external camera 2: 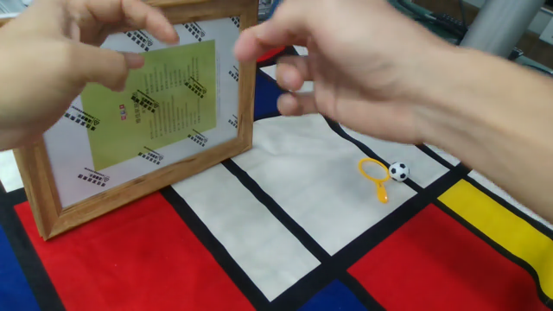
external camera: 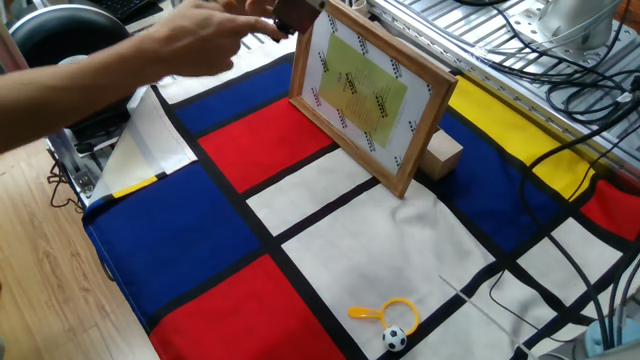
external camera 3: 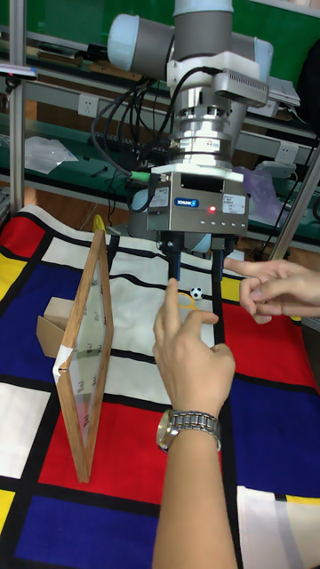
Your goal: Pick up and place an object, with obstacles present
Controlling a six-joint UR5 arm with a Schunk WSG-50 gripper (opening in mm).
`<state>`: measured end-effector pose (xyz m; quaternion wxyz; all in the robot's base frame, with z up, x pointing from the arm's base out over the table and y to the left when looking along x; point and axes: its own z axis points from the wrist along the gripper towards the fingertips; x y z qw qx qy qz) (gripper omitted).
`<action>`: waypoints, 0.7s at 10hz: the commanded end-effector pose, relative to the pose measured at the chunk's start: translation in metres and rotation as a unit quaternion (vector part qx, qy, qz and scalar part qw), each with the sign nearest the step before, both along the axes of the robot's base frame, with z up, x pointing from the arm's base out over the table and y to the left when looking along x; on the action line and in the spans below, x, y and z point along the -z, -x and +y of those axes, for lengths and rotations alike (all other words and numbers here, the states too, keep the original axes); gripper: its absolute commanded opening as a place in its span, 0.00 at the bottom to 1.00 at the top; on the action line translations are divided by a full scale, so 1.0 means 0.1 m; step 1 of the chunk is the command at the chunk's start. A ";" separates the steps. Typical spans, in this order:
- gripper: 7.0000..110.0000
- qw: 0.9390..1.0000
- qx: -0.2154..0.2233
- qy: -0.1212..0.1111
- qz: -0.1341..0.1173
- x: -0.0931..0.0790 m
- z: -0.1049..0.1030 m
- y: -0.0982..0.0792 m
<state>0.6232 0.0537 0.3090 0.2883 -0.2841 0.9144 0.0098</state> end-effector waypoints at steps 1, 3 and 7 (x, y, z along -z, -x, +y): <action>0.36 1.000 0.001 -0.007 0.000 -0.01 0.06 0.01; 0.36 0.999 0.008 0.004 0.035 0.12 0.10 0.17; 0.36 0.991 0.007 -0.003 0.136 0.30 0.14 0.61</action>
